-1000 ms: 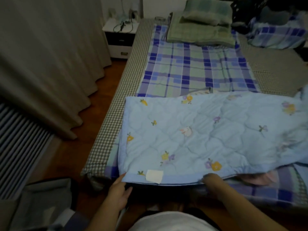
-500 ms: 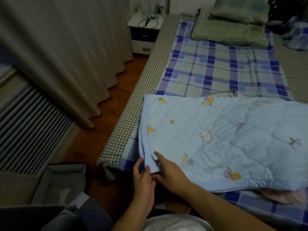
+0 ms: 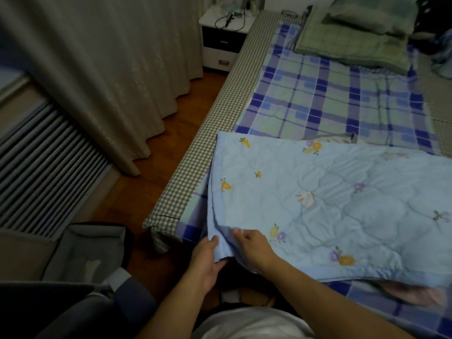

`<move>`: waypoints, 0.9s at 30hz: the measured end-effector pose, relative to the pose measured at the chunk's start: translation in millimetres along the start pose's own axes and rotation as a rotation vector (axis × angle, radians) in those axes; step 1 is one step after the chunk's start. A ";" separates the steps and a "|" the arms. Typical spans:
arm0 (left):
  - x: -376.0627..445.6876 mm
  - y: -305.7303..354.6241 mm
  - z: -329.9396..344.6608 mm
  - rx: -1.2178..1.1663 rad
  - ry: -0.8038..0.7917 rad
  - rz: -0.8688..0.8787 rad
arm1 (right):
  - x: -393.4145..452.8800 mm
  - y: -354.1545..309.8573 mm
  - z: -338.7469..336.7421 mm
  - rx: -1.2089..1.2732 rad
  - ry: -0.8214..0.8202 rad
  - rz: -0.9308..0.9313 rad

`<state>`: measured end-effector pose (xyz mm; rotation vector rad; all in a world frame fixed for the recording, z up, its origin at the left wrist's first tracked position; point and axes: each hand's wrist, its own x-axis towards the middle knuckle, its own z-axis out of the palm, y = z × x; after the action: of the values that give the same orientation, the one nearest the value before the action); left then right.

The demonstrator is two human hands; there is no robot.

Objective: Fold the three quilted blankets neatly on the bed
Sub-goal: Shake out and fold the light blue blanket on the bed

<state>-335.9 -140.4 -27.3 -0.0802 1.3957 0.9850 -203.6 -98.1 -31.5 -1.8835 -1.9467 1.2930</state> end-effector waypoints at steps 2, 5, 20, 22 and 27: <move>1.7 2.1 -2.3 0.050 0.033 0.031 | 9.6 -8.4 -24.3 0.167 0.250 0.172; 0.8 5.6 -1.9 0.130 0.036 0.082 | 0.4 -36.8 -68.9 0.386 0.734 0.051; -2.9 4.5 -3.3 -0.043 0.052 -0.080 | -12.9 -34.2 30.1 -0.483 0.328 -0.585; -2.6 3.6 -5.3 -0.071 0.061 -0.090 | -14.4 -32.2 31.7 -0.481 0.272 -0.587; -7.0 14.8 -13.0 -0.074 0.000 -0.118 | -20.3 -15.5 23.9 -0.490 0.306 -0.631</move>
<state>-354.1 -142.5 -17.3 -0.2153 1.3387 0.9378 -226.1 -124.5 -27.2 -1.3037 -2.5157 0.3556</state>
